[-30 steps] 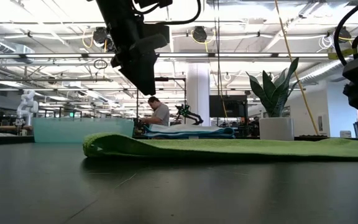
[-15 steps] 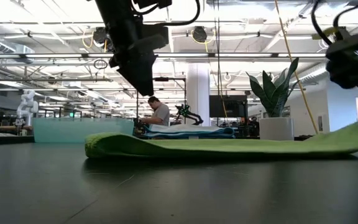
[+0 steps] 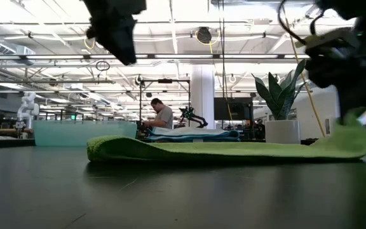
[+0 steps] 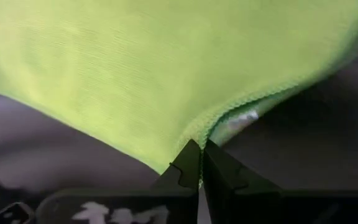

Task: Fold microfiber towels
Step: Fold the green microfiber towel

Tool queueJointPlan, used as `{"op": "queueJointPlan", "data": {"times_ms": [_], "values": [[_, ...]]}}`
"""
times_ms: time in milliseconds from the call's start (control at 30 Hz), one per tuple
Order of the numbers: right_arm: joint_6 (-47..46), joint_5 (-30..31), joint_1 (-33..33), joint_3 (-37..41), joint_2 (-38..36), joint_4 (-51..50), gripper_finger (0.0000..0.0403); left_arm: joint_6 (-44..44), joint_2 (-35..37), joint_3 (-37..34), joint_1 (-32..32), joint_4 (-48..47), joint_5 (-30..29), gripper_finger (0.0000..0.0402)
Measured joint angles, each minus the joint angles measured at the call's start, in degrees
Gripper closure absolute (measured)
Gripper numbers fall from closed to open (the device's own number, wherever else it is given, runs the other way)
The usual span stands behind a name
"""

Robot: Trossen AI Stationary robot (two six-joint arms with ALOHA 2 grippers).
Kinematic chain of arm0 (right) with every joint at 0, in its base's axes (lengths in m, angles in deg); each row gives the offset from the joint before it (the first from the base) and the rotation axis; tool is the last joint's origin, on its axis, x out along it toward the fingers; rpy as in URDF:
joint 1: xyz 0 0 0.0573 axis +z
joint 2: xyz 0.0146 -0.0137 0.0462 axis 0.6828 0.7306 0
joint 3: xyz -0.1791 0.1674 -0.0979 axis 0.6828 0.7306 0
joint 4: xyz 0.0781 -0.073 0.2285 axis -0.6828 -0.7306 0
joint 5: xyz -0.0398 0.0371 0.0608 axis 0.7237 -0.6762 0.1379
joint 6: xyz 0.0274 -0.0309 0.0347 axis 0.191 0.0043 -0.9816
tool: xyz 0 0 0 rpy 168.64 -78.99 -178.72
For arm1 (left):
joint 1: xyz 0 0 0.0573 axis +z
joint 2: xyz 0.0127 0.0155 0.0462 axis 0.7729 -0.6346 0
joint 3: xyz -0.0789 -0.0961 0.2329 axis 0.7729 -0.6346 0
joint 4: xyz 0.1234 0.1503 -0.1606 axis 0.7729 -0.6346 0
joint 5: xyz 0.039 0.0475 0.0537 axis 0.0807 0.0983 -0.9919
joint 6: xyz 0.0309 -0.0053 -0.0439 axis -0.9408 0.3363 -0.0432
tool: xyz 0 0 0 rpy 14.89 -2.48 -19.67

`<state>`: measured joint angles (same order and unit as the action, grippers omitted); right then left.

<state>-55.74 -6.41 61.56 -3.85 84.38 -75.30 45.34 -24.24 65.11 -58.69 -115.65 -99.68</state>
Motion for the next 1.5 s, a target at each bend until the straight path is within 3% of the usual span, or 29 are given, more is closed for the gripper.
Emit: {"op": "queueJointPlan", "data": {"times_ms": [167,467,733,1133,1500], "values": [[10.25,-3.22,-5.51,-3.34,3.95,3.67,0.0403,6.34,0.68,-0.02,-2.5,-6.78,-1.93,0.025],[29.73,-6.33,-10.84,-20.59,14.66,-0.35,0.0403,15.38,-0.16,-3.94,-7.03,-8.0,-0.04,0.025],[39.98,-15.44,-12.13,-31.95,28.28,0.08,0.0403,19.35,0.09,-4.63,-10.27,-8.9,0.17,0.025],[51.65,-25.33,-12.17,-49.89,44.9,6.93,0.0403,29.49,0.09,-4.65,-13.16,-22.63,1.05,0.025],[52.9,-29.54,-12.35,-51.52,51.44,16.32,0.0403,31.65,0.09,-6.69,-13.42,-22.81,1.46,0.025]]}}
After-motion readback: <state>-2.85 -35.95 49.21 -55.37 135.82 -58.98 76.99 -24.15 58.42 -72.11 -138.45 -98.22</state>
